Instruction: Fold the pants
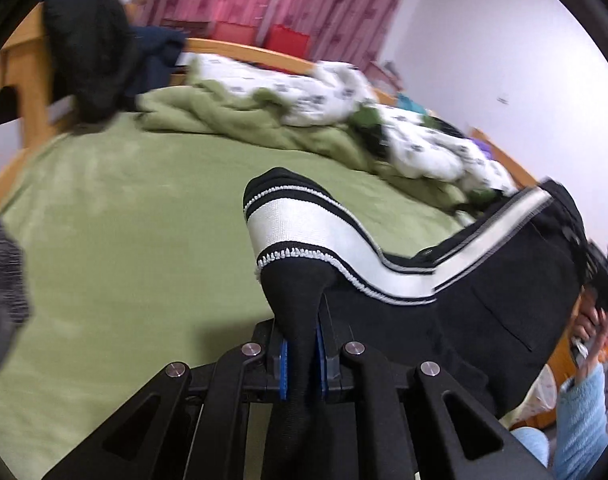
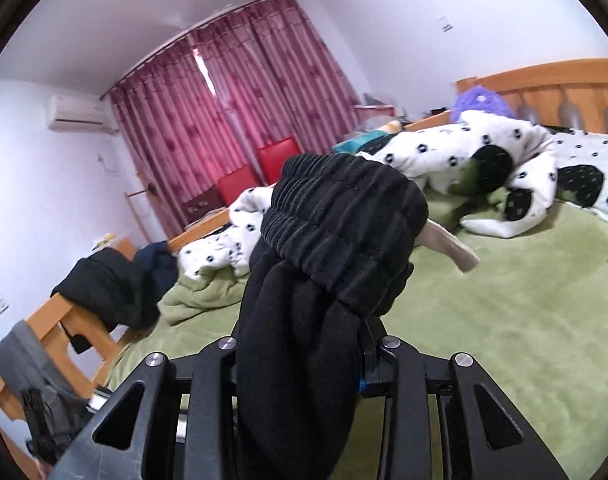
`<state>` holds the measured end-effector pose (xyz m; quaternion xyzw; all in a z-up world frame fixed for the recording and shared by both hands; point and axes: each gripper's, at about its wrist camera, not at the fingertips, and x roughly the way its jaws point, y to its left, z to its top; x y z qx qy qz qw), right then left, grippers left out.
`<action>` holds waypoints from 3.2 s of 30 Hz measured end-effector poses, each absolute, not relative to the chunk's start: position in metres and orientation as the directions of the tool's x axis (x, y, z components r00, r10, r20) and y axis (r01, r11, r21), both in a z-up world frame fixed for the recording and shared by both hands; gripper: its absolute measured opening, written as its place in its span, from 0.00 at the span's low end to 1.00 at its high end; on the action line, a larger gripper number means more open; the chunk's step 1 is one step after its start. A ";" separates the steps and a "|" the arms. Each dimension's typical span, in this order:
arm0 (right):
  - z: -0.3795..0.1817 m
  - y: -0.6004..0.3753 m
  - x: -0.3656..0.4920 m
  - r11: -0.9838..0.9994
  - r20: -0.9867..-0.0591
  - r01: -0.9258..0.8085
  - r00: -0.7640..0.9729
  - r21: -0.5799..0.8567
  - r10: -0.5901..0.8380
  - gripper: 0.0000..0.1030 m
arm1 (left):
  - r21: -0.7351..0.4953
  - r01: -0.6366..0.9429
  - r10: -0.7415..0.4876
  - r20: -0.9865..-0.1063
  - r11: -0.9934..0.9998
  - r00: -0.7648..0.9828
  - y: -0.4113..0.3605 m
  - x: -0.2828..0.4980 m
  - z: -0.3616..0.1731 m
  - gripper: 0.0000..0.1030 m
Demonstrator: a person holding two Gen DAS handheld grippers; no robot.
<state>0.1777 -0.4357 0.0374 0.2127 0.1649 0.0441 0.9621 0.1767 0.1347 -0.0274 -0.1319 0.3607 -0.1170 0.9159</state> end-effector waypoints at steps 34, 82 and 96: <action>-0.175 -0.359 0.210 0.999 -0.805 -0.026 0.593 -0.020 -0.001 0.61 | -0.388 -0.042 -0.257 -0.683 0.921 0.683 0.181 0.045 -0.160 0.70; -0.094 -0.332 0.112 0.997 -0.638 -0.006 0.768 -0.081 -0.047 0.57 | -0.483 0.428 -0.645 -0.605 0.764 0.468 -0.140 0.132 -0.103 0.02; -0.123 -0.251 0.172 0.937 -0.746 -0.193 0.568 0.290 0.348 0.63 | -0.271 -0.030 -0.171 -0.686 0.962 0.707 0.052 0.096 -0.100 0.51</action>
